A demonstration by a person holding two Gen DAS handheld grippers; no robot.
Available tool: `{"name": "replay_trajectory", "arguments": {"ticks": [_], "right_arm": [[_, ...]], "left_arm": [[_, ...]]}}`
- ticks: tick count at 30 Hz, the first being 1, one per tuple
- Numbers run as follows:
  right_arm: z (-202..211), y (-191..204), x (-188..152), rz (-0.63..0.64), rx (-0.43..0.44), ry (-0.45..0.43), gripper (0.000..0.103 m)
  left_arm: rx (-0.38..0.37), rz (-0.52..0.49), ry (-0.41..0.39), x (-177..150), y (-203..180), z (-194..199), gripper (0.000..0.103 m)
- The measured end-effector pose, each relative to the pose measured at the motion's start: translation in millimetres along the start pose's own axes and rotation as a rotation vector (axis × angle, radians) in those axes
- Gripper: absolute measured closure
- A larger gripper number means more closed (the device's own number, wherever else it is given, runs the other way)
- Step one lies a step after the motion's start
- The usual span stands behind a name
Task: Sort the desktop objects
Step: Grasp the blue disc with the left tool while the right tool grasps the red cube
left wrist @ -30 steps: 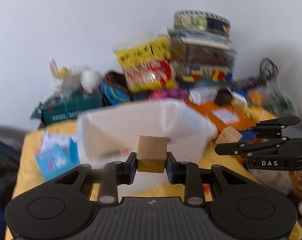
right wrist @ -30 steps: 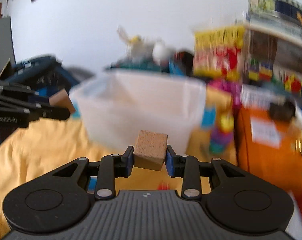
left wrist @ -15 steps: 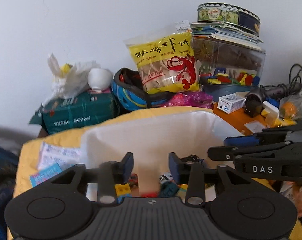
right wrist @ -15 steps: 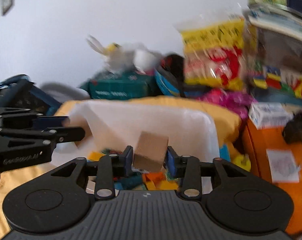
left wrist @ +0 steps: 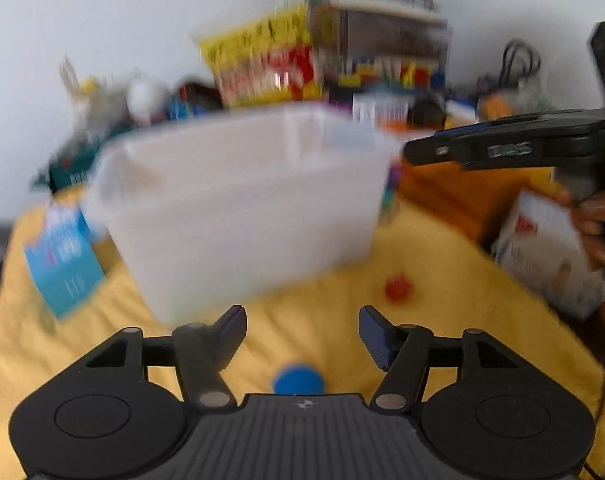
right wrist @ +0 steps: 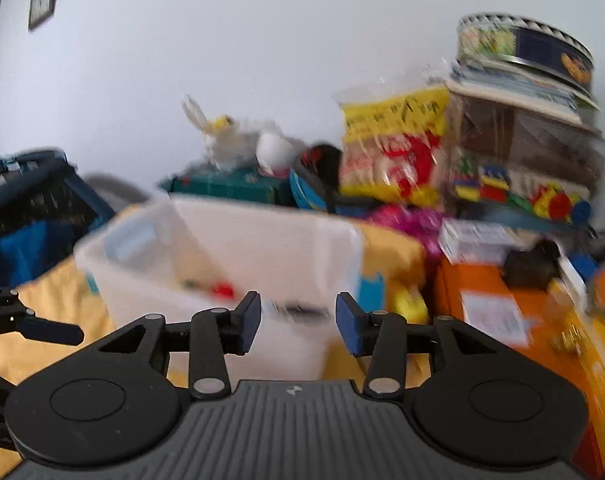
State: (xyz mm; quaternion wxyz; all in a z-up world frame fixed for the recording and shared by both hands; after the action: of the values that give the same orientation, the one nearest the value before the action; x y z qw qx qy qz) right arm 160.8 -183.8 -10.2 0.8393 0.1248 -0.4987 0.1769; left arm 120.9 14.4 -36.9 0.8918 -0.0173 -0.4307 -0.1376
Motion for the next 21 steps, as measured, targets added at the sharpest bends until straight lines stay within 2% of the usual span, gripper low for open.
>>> {"name": "replay_trajectory", "arguments": {"ticks": [4,5,9,10,11,15,21], "right_arm": [[1.8,-6.5,-42.4,-0.074,-0.014,0.072,0.057],[0.2,-7.2,-52.6,-0.094,-0.009,0.097,0.057],[-4.6,-3.5,-76.4,-0.131,0.008,0.159,0.058],[-4.9,-2.1,-78.8,-0.124,0.012,0.166,0.058],[-6.6,-0.1,-80.4,-0.118,0.016,0.173,0.058],[-16.8,7.7,-86.7,-0.090,0.032,0.197,0.057],[-43.8,10.4,-95.5,-0.041,0.011,0.248,0.058]], "left_arm": [[0.018,0.024,0.085,-24.2,-2.8,-27.7,0.040],[0.024,0.036,0.112,-27.7,-2.1,-34.7,0.043],[0.033,0.075,0.149,-34.4,3.8,-52.5,0.047],[0.030,0.078,0.149,-35.8,4.2,-53.6,0.053],[0.023,0.081,0.141,-36.1,2.2,-53.2,0.061],[-0.014,0.119,0.147,-38.3,3.9,-41.6,0.061],[-0.014,0.110,0.148,-48.0,3.1,-22.0,0.061]]}}
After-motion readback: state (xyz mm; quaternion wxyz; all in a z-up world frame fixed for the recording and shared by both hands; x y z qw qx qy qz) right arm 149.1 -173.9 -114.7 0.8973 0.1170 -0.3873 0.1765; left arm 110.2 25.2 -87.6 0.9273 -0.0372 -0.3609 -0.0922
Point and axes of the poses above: each gripper's, at about its wrist camera, not at the fingertips, and z roughly against the way its jaws point, y to its left, x to its top, the point moved 5 cm from there along -z, roughly the way its jaws point, and after that the axes turned 9 degrees about x, right-handed, at the moved point
